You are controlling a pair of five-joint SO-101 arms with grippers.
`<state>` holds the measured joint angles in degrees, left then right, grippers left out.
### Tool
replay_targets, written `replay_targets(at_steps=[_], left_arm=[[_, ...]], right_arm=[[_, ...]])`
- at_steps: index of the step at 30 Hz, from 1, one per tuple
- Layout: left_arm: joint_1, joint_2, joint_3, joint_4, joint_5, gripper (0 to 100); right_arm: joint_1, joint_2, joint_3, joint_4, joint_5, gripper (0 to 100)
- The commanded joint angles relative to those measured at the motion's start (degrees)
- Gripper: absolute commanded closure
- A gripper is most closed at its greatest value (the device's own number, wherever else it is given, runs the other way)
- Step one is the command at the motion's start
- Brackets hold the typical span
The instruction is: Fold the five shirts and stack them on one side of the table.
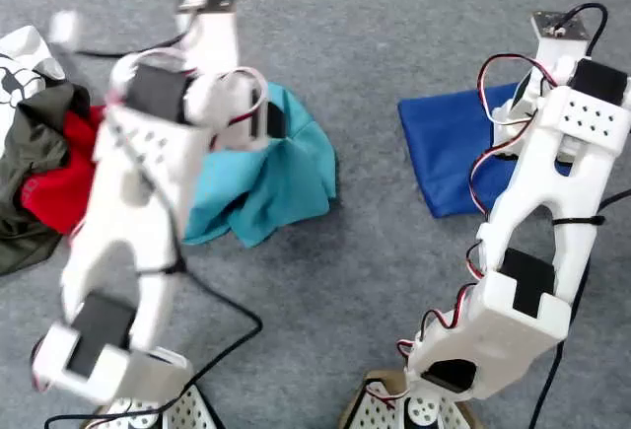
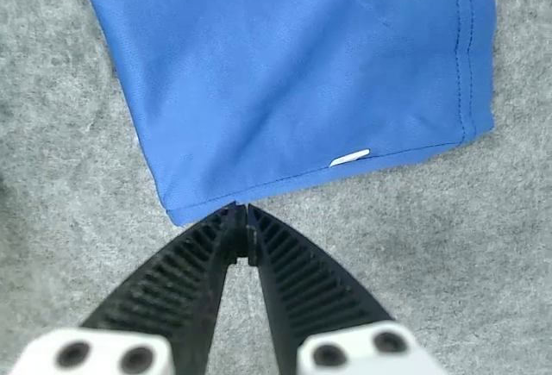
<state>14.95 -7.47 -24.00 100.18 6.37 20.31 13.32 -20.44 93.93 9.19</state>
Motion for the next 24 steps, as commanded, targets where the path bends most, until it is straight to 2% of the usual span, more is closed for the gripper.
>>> replay_targets(at_steps=[1, 3, 5, 7, 11, 14, 18, 21, 24], left_arm=[[-5.54, -12.0, 7.56, 0.53, 0.53, 74], [-10.73, -17.19, 11.87, 0.35, 0.44, 74], [-19.08, -21.14, 16.7, -1.14, 0.44, 74], [-27.34, -23.87, 23.21, -5.71, -0.97, 74], [-42.37, -26.15, 39.12, -20.31, -5.71, 74], [-49.58, -26.07, 51.34, -36.4, -7.91, 74], [-50.11, -25.89, 68.57, -60.13, -11.78, 74], [-46.95, -23.78, 79.91, -75.96, -15.03, 74], [-46.86, -17.89, 82.55, -82.55, -15.12, 74]], right_arm=[[-3.47, -3.12, 1.36, -0.09, 0.0, 99.4], [-6.55, -3.47, 2.68, 0.0, 0.18, 99.3], [-10.68, -3.47, 3.65, 0.0, 0.88, 99.3], [-15.78, -3.47, 4.18, 0.0, 1.23, 99.3], [-27.21, -3.47, 3.82, -0.26, 3.69, 99.3], [-35.21, -3.03, 3.82, -0.44, 6.86, 99.3], [-42.68, -2.95, 4.09, -2.73, 9.41, 98.1], [-45.93, -2.86, 4.26, -5.19, 9.58, 89.2], [-49.27, -2.77, 4.26, -5.71, 9.67, 79.1]])
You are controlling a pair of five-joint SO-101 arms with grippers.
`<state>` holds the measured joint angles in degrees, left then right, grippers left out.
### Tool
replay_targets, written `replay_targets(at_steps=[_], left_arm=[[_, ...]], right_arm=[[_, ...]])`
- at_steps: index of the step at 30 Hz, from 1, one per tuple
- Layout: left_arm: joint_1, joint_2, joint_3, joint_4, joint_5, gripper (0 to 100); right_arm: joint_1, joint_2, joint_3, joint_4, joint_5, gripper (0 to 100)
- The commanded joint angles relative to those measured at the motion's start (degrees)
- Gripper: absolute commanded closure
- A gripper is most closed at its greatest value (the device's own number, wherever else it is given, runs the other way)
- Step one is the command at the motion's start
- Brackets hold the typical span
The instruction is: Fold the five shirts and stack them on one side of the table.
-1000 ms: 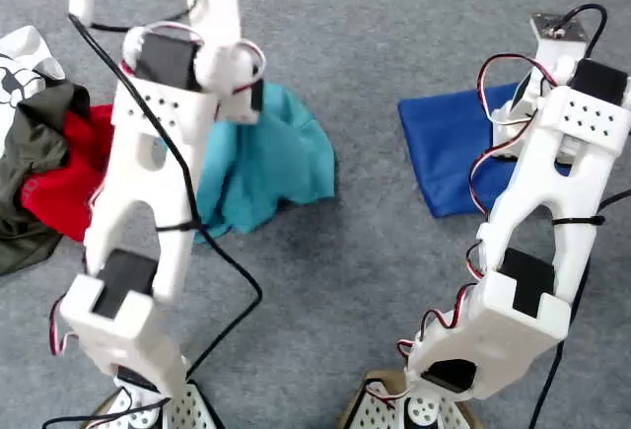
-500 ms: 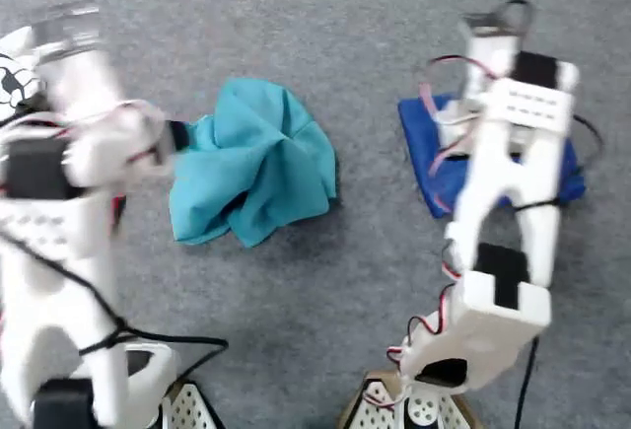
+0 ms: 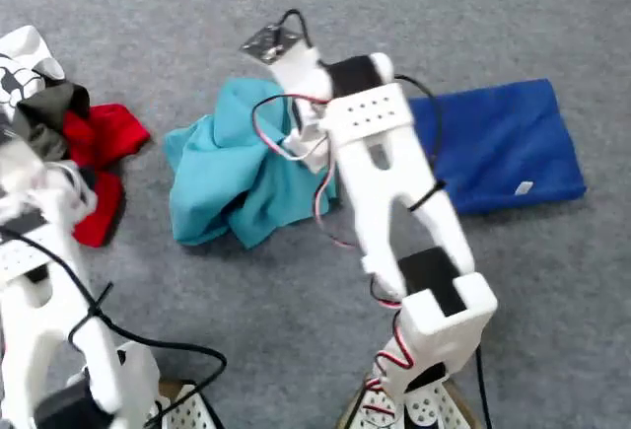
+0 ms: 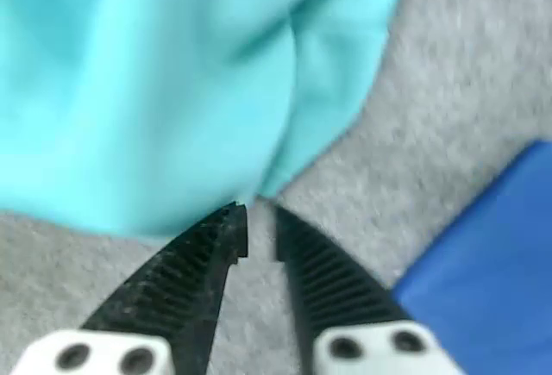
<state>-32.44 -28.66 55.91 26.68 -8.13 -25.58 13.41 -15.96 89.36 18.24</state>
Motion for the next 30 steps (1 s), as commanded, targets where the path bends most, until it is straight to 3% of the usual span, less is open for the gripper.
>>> replay_targets(at_steps=[1, 5, 12, 17, 20, 24, 30], left_arm=[[0.09, 5.93, 1.76, -8.97, -0.62, 74], [-0.79, 19.74, -7.21, -6.95, -0.62, 74], [-3.96, 41.8, -38.42, 13.1, -0.62, 86], [-8.0, 51.38, -57.14, 20.92, -0.62, 98], [-12.04, 54.73, -66.37, 22.07, 2.2, 98], [-17.23, 58.07, -76.92, 22.33, 11.6, 98], [-18.2, 61.58, -86.07, 28.4, 12.22, 98]], right_arm=[[-4.53, -2.59, -0.22, -1.14, 0.7, 76.5], [-7.52, 2.42, -0.48, -1.23, 2.99, 72.0], [-7.34, 15.6, -0.75, -6.15, 2.9, 72.2], [-7.08, 20.09, -3.12, -5.98, 2.81, 87.1], [-5.76, 20.79, -4.62, -5.45, 2.64, 99.8], [-2.33, 20.7, -6.73, -3.78, 2.64, 99.5], [3.3, 20.62, -15.16, 3.6, 3.08, 99.5]])
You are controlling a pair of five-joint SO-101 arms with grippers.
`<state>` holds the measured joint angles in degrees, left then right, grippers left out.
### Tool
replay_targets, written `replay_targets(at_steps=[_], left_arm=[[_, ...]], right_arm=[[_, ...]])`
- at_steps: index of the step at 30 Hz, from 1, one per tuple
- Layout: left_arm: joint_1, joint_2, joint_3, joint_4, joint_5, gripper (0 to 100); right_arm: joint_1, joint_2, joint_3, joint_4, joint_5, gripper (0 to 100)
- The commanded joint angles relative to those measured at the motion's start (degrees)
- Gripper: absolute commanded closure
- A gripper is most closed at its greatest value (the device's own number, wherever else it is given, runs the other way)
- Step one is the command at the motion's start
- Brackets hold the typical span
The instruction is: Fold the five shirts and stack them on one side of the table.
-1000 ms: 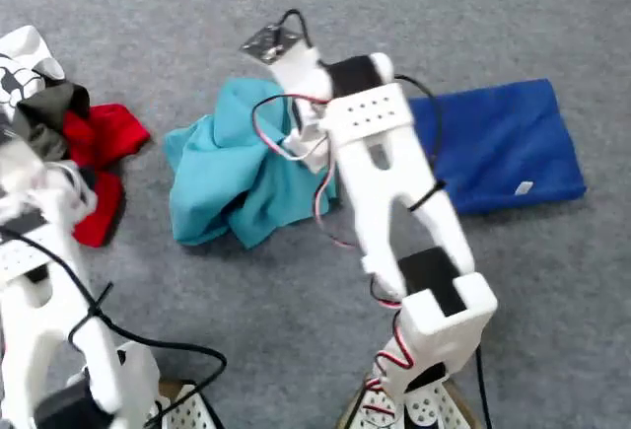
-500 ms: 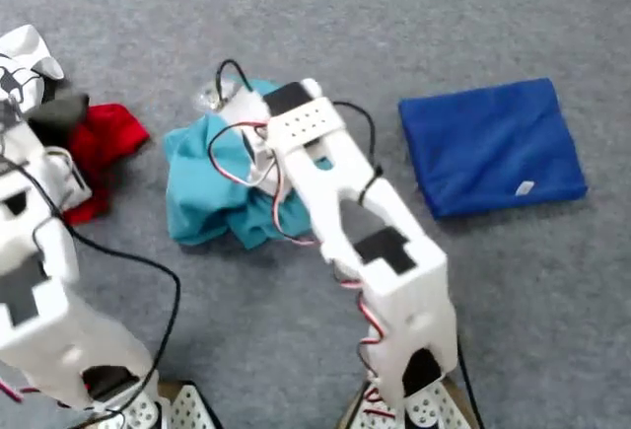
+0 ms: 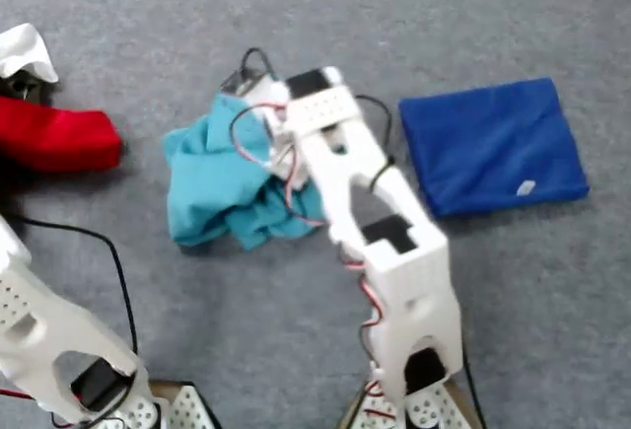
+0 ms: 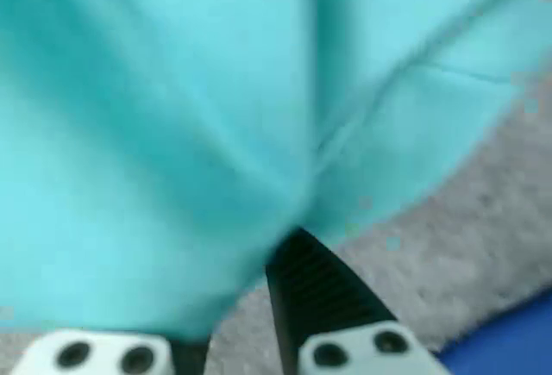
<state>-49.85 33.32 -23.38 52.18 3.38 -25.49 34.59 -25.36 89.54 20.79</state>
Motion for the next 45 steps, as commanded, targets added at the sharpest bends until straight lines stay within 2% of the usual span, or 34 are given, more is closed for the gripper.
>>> replay_targets(at_steps=[1, 7, 10, 16, 18, 25, 35, 40, 45], left_arm=[[-0.79, -0.13, -7.91, 4.31, 0.7, 98], [-0.09, 0.22, -12.31, 9.58, 1.05, 98], [0.09, -0.13, -15.12, 13.1, 1.05, 97], [-0.18, -0.13, -28.66, 26.2, 2.9, 78], [0.09, -0.13, -34.02, 30.51, 3.78, 76], [2.2, 0.31, -47.47, 40.18, 3.6, 76], [6.42, -0.13, -49.41, 45.71, 3.6, 76], [7.3, -0.13, -49.41, 47.56, 3.6, 76], [6.07, -0.13, -48.97, 47.82, 3.52, 76]], right_arm=[[4.0, -0.57, -7.78, 4.84, 0.53, 99.5], [8.92, -0.57, -20.26, 12.57, 3.08, 99.6], [11.65, -2.24, -23.43, 12.84, 3.34, 99.5], [13.14, -12.35, -21.14, 12.84, 7.21, 99.5], [13.49, -16.75, -18.95, 12.84, 8.53, 99.5], [15.16, -35.74, 2.42, 12.84, 19.08, 99.5], [22.2, -64.13, 38.73, 12.04, 34.02, 99.5], [25.98, -72.04, 49.27, 12.13, 40.26, 99.5], [28.44, -73.98, 53.32, 12.66, 47.03, 98.4]])
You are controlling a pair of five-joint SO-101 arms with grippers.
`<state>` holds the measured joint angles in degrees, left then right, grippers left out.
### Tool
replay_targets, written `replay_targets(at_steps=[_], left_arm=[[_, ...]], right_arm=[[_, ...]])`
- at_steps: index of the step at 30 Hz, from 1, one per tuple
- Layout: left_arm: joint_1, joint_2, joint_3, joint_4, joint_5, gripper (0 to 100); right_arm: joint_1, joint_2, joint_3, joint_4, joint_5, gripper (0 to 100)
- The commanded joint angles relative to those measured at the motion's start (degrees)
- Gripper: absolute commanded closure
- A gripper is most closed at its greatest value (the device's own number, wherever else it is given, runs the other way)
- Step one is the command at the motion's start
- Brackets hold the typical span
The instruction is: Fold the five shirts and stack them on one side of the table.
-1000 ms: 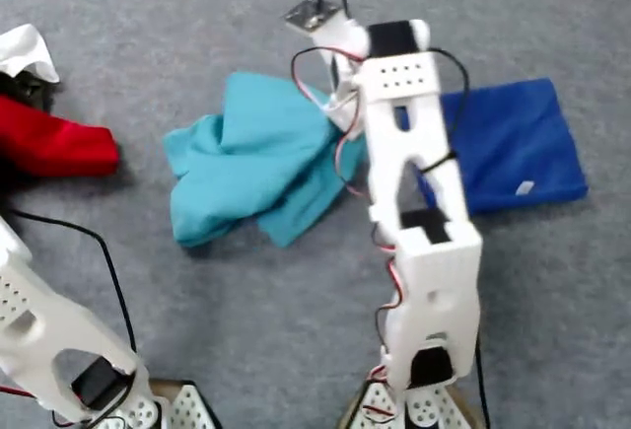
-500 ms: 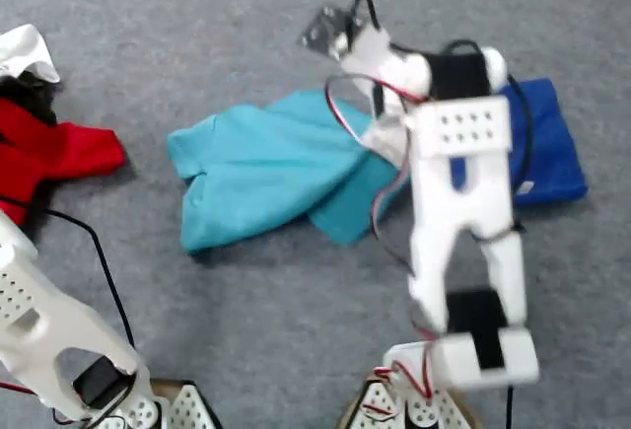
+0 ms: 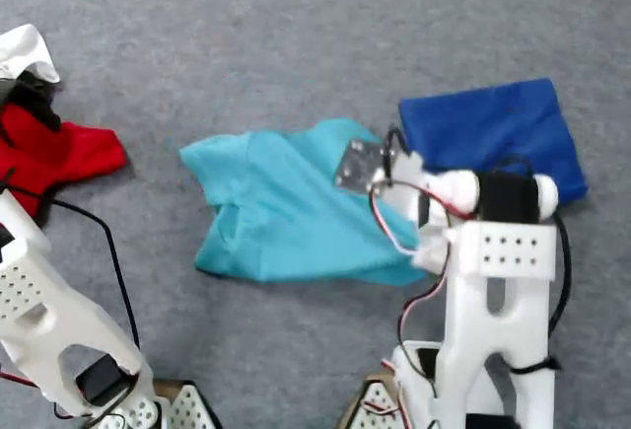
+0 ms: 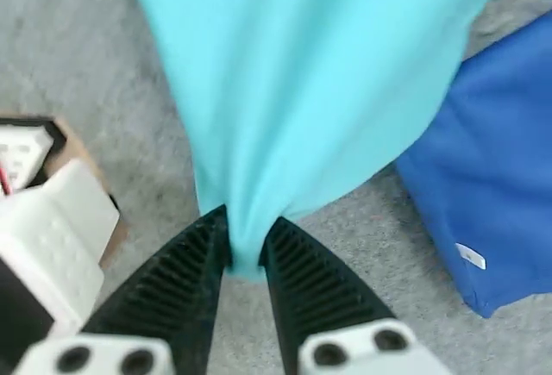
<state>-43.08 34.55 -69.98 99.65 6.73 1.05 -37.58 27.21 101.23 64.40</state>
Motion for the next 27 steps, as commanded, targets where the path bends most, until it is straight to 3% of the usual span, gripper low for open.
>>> replay_targets(at_steps=[1, 8, 14, 19, 23, 27], left_arm=[[-1.05, -1.36, -2.37, 0.44, 0.18, 76], [-3.34, -1.36, -2.37, 1.05, -3.25, 76], [-4.4, -1.45, -2.11, 1.23, -4.04, 76], [-2.99, -3.47, 4.22, 1.32, -8.35, 76], [-2.11, -9.89, 16.18, 1.32, -8.44, 76], [-0.7, -17.36, 29.63, 1.05, -8.7, 79]], right_arm=[[2.07, -1.8, 0.75, 0.97, 3.87, 96.4], [1.98, -2.24, -6.37, 0.97, 3.96, 75.4], [1.27, -1.71, -21.05, 0.53, -2.99, 73.1], [-9.1, 4.88, -25.54, -0.53, -10.55, 73.1], [-17.54, 16.4, -27.38, -6.59, -17.49, 73.1], [-22.9, 31.69, -31.87, -9.32, -19.52, 73.2]])
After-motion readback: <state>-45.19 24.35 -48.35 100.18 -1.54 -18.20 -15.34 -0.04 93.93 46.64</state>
